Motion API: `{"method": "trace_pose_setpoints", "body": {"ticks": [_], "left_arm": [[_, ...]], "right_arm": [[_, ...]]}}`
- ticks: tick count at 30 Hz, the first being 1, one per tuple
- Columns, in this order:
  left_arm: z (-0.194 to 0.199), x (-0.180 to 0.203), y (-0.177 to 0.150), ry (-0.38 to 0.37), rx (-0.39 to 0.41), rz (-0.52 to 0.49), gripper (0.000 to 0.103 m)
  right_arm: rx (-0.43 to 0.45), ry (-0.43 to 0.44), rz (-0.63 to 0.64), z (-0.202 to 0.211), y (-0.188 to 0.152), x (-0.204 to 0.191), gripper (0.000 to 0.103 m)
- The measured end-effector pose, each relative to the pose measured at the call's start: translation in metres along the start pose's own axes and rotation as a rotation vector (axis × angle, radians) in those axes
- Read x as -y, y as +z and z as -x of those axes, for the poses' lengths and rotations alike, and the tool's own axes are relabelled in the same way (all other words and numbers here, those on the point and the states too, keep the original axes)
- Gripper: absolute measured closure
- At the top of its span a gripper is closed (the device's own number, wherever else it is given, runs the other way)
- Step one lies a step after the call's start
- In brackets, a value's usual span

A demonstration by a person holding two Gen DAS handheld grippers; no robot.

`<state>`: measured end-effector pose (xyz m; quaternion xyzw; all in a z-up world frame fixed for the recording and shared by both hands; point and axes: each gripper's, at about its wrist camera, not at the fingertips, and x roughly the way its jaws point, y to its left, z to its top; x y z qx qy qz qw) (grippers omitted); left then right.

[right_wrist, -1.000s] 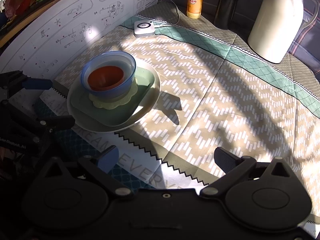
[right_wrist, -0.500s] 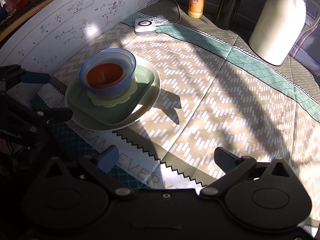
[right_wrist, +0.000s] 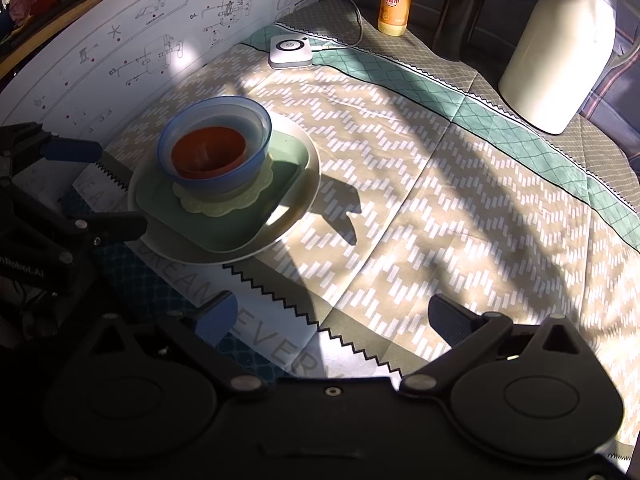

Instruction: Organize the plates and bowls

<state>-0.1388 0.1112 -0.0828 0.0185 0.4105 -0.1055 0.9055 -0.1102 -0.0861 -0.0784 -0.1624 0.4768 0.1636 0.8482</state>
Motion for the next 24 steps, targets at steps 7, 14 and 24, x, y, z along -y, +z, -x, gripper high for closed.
{"method": "trace_pose_setpoints", "body": {"ticks": [7, 14, 24], "left_arm": [[0.0004, 0.0009, 0.0016, 0.001, 0.001, -0.007, 0.000], [-0.0005, 0.0023, 0.0018, -0.028, -0.016, -0.009, 0.000], [0.0012, 0.0032, 0.0002, -0.032, -0.019, -0.018, 0.000]], "right_arm": [[0.000, -0.001, 0.000, 0.0007, 0.0002, 0.0003, 0.000], [0.001, -0.002, 0.001, 0.0016, 0.0005, 0.0009, 0.000], [0.001, -0.004, -0.001, 0.0029, 0.0009, 0.0024, 0.000]]}}
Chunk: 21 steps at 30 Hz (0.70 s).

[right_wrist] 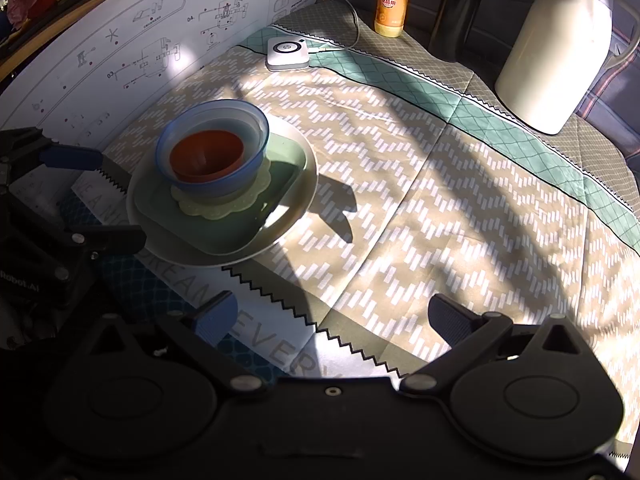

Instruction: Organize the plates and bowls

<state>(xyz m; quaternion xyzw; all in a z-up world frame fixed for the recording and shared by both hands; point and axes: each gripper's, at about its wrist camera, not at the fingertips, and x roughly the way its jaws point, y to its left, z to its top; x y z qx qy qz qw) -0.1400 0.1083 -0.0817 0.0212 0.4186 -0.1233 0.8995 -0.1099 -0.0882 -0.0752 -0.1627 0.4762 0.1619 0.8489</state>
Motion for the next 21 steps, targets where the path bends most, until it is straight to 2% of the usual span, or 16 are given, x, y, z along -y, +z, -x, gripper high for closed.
{"method": "trace_pose_setpoints", "body": {"ticks": [21], "left_arm": [[0.0036, 0.0060, -0.0025, 0.009, -0.001, -0.042, 0.000]], "right_arm": [[-0.002, -0.017, 0.003, 0.0019, -0.0018, -0.0045, 0.000]]}}
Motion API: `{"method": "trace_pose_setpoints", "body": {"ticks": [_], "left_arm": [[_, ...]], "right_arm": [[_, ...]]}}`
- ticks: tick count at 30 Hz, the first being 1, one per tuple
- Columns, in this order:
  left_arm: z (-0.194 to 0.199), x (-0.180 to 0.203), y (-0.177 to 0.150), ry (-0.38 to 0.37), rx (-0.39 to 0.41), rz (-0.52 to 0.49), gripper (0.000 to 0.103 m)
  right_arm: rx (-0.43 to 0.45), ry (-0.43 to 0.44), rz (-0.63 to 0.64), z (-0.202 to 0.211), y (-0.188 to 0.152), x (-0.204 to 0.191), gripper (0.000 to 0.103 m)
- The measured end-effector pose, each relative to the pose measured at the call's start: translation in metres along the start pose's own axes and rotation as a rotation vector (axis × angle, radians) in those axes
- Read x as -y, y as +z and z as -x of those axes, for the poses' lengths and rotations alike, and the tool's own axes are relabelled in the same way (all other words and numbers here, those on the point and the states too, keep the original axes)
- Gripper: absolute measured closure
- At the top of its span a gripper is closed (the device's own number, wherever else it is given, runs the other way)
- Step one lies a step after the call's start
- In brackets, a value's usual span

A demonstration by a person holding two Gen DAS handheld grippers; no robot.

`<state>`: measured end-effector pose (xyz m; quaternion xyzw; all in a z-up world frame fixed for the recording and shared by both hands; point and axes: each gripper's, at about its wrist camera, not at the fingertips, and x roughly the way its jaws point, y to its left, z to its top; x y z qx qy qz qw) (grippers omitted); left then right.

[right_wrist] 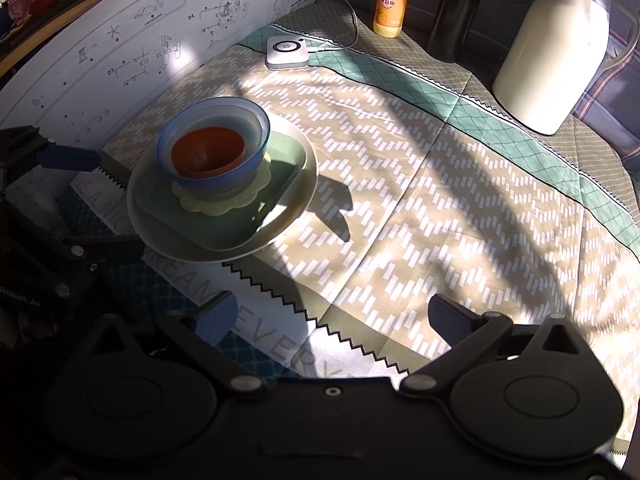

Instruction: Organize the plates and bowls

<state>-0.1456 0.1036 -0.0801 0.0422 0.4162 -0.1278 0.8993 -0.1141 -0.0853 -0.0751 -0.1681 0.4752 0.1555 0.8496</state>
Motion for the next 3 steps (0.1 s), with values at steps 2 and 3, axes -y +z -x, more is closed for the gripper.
{"method": "trace_pose_setpoints", "body": {"ticks": [2, 3], "left_arm": [[0.0002, 0.0011, 0.0006, -0.001, 0.001, -0.005, 0.000], [0.0003, 0.0016, 0.0009, -0.001, 0.001, -0.007, 0.000]], "right_arm": [[0.000, -0.002, 0.000, -0.0002, 0.0000, 0.0001, 0.000], [0.000, -0.003, 0.000, -0.0001, 0.0001, 0.0003, 0.000]]}}
